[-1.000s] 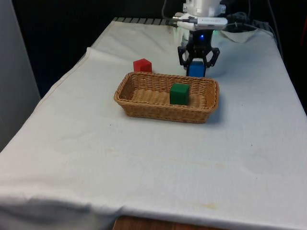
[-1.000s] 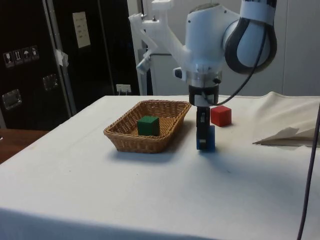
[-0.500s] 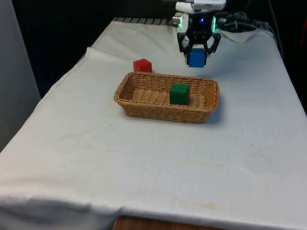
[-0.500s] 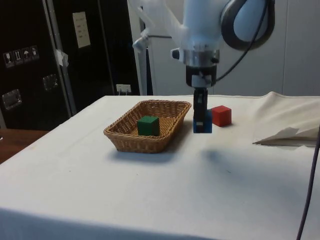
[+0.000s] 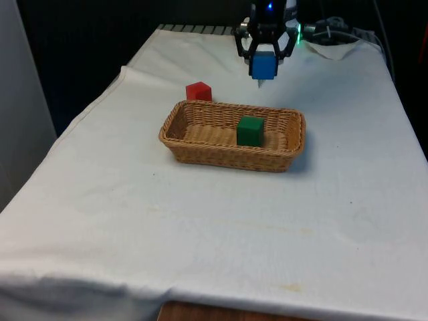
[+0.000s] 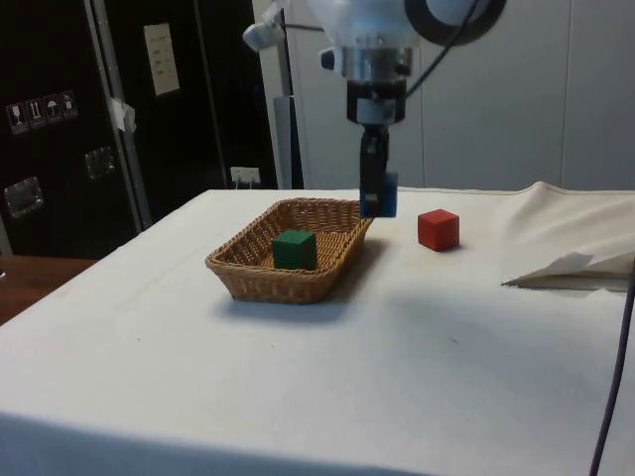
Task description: Pick up exactly two blocks and place them into the basket.
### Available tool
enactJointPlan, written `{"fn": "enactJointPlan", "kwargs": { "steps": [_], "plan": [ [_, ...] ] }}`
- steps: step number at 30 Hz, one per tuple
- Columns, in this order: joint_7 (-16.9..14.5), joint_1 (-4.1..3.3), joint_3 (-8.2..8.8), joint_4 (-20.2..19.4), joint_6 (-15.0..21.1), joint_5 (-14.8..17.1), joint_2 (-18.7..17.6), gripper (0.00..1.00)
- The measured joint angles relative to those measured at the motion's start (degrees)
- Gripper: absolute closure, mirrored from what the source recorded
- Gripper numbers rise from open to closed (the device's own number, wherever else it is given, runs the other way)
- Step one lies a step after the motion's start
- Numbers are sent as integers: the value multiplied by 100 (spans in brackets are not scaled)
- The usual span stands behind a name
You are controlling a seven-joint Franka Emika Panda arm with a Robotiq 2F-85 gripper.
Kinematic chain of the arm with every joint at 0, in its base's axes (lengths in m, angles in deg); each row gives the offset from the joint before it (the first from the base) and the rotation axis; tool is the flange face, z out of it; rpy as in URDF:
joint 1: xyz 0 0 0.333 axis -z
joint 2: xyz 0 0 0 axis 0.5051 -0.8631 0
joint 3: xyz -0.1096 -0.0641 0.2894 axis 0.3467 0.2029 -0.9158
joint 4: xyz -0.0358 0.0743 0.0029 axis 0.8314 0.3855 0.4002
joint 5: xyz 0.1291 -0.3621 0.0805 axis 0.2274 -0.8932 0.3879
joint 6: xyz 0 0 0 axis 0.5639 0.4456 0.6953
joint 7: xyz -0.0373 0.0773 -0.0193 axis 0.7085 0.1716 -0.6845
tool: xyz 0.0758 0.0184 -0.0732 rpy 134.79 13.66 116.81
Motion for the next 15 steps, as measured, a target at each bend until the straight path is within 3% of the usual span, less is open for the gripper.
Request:
{"fn": "enactJointPlan", "kwargs": {
  "steps": [8,15],
  "plan": [
    [-229,11,166,447,-395,6,-40,98],
    [-441,11,292,871,-435,103,-413,98]
  ]
}}
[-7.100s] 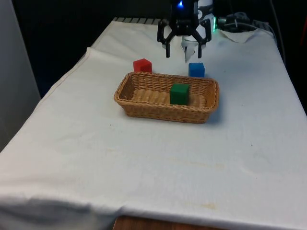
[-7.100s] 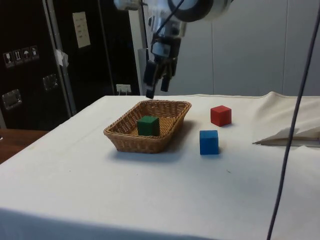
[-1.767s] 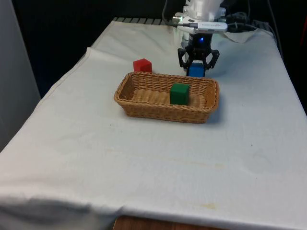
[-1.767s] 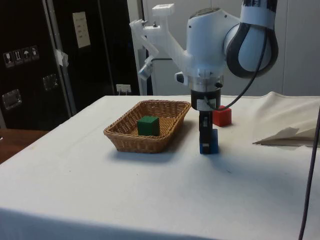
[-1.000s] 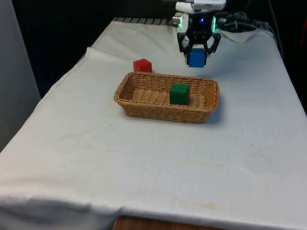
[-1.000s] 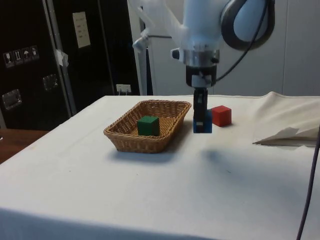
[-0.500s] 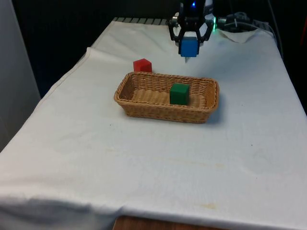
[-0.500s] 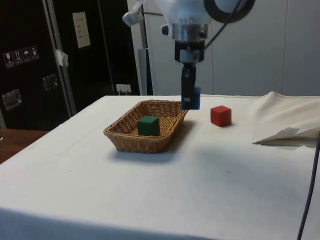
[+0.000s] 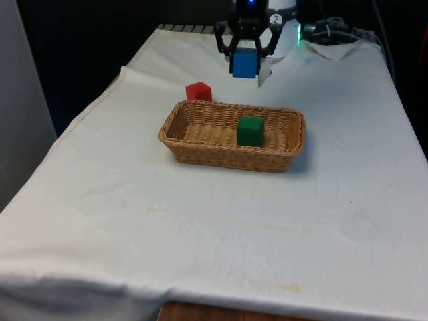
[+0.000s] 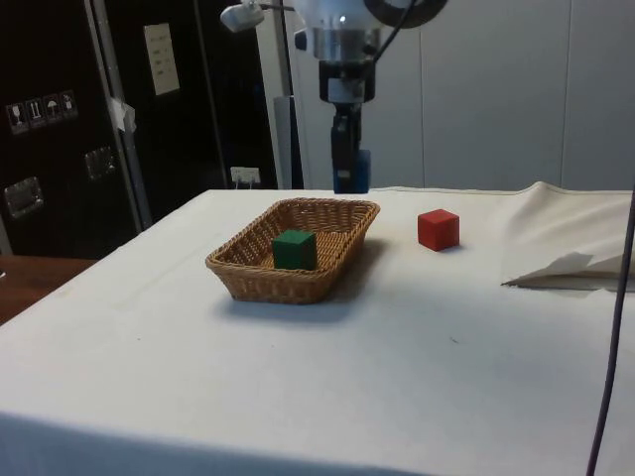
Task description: Pick up exactly two blocks and place them into the basket.
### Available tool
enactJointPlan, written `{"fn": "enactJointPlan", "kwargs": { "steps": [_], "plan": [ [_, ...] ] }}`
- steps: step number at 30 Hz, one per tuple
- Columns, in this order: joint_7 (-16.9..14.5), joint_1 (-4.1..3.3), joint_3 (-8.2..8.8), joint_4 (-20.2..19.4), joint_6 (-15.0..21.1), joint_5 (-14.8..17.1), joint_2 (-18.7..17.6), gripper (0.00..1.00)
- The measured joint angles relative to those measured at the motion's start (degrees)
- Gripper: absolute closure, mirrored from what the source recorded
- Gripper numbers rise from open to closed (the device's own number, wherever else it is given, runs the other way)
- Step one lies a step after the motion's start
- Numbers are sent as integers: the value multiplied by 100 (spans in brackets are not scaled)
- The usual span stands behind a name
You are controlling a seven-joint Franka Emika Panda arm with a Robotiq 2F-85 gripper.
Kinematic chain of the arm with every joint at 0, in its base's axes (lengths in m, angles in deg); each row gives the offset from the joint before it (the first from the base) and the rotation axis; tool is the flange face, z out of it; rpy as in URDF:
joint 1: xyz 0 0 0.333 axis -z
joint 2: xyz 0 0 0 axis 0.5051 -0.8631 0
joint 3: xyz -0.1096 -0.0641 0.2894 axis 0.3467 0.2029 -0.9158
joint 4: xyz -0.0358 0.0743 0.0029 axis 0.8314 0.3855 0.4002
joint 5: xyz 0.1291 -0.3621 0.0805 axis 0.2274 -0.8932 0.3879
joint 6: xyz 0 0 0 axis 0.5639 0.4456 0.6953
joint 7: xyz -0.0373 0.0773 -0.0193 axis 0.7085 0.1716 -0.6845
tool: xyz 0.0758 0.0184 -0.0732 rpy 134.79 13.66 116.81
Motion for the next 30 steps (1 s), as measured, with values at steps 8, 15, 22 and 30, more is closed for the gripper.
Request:
{"fn": "enactJointPlan", "kwargs": {
  "steps": [8,15,22,30],
  "plan": [
    [-401,17,92,533,11,361,-596,98],
    [-710,34,172,963,103,676,-1186,98],
    [-1123,69,269,1261,441,1140,-1839,98],
    [-1530,126,321,1473,785,1690,-2429,98]
  ]
}}
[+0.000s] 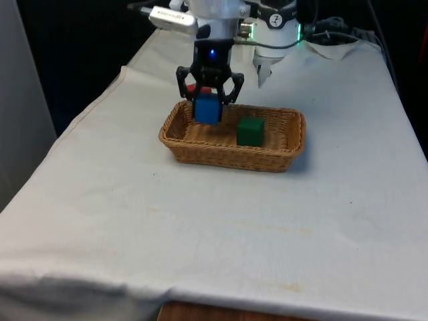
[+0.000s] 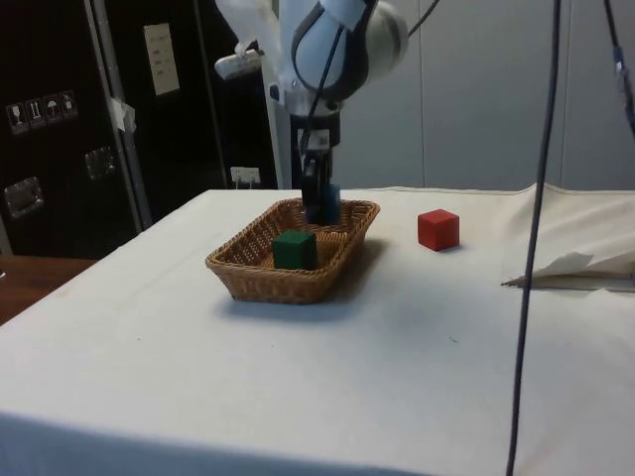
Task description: Pick up exactly two blocks and place them into the basket.
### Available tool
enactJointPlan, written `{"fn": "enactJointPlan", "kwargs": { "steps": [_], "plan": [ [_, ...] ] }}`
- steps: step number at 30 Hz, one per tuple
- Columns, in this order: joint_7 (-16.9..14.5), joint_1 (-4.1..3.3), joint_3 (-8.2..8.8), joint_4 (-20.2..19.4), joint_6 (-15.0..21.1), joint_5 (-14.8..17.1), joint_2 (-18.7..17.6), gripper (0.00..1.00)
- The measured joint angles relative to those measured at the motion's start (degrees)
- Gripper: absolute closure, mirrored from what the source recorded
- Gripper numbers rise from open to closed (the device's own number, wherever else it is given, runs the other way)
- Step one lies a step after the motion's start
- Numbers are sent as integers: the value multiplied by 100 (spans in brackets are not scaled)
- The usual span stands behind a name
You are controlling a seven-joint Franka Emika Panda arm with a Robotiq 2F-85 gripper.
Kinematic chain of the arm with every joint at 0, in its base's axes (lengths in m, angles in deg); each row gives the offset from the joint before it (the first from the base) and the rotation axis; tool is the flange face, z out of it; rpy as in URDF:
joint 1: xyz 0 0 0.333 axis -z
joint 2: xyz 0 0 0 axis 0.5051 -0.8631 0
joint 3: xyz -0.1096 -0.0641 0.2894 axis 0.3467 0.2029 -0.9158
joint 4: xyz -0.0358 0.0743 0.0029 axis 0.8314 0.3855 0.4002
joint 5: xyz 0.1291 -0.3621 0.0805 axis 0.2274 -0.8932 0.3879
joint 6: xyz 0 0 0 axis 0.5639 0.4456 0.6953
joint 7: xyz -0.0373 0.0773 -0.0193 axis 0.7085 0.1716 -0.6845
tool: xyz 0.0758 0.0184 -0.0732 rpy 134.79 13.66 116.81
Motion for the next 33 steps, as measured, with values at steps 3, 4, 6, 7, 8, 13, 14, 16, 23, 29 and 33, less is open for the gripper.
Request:
{"fn": "enactJointPlan", "kwargs": {
  "steps": [3,4,6,7,8,13,14,16,23,29,33],
  "plan": [
    [-23,0,-29,92,97,143,-212,98],
    [-23,0,-29,92,97,143,-212,98],
    [-23,0,-46,120,160,218,-321,98],
    [-29,0,-63,132,229,275,-395,98],
    [-29,0,-69,132,252,298,-418,98],
    [-34,-6,-80,132,275,350,-435,96],
    [-34,-6,-80,132,275,350,-435,89],
    [-34,-6,-80,132,281,350,-435,72],
    [-29,-6,-80,132,281,350,-435,4],
    [-29,-6,-80,132,281,350,-435,0],
    [-11,-6,-80,149,286,350,-430,0]
  ]
}}
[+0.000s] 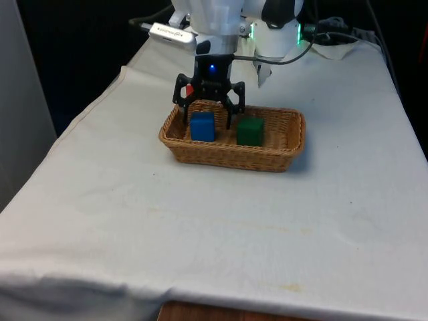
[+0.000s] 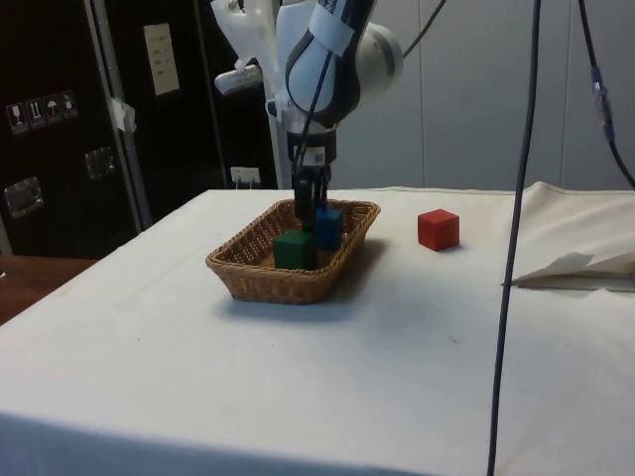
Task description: Pick up exactly two blocks and place them into the basket.
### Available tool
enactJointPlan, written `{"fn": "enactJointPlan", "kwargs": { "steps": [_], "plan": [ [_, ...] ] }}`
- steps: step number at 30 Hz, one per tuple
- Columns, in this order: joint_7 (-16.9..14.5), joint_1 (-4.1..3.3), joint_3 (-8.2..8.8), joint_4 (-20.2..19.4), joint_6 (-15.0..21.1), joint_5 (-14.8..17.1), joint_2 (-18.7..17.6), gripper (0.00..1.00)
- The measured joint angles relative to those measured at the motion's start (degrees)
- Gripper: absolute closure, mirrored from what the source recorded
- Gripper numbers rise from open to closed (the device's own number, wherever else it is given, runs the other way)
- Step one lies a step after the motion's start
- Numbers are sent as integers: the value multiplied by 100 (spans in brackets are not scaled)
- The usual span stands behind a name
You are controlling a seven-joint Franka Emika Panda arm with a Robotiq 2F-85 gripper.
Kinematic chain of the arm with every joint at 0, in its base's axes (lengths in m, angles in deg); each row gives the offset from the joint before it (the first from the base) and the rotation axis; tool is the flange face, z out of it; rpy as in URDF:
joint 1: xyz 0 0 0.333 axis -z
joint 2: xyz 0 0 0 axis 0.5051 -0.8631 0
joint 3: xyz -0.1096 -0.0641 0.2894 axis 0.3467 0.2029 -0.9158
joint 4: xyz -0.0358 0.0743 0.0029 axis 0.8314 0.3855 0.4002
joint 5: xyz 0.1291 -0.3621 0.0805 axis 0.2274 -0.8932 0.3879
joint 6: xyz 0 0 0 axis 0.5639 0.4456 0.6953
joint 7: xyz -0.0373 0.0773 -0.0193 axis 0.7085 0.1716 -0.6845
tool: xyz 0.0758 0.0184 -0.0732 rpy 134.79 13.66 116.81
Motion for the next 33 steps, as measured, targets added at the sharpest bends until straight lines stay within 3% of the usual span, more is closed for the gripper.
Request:
{"fn": "enactJointPlan", "kwargs": {
  "steps": [9,20,33],
  "plan": [
    [109,-23,52,120,-355,-17,367,0],
    [613,-143,6,69,-665,-372,859,0],
    [1175,-223,-246,-11,-1083,-722,1473,0]
  ]
}}
